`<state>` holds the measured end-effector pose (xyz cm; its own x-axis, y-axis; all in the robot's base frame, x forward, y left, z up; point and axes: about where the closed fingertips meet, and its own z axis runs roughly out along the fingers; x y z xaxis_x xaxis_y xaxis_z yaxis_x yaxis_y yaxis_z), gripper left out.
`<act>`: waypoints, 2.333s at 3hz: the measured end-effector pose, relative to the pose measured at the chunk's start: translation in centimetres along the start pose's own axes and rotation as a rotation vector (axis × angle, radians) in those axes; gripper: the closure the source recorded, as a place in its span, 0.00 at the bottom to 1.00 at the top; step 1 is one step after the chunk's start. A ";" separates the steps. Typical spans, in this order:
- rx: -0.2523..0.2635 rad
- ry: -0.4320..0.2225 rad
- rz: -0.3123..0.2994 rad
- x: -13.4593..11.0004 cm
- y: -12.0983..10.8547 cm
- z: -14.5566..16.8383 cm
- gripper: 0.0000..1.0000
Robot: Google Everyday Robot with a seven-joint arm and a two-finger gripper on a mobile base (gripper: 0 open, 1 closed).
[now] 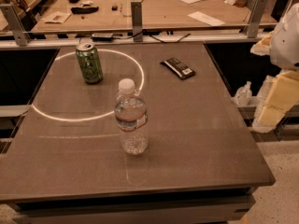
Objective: Knock green can over
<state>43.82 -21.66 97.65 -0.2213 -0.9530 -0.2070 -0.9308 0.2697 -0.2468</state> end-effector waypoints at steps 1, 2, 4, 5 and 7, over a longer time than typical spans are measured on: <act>0.000 0.000 0.000 0.0 0.0 0.0 0.00; 0.006 -0.027 0.013 0.0 -0.3 -0.2 0.00; 0.029 -0.244 0.310 4.2 -4.1 0.0 0.00; 0.051 -0.417 0.446 5.7 -6.5 0.0 0.00; 0.053 -0.723 0.589 5.5 -8.8 1.0 0.00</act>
Offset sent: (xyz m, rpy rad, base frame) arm 0.0046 -0.0050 0.0011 0.0711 -0.0046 -0.0154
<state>51.09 -29.15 97.74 -0.4020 -0.3479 -0.8470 -0.7077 0.7050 0.0463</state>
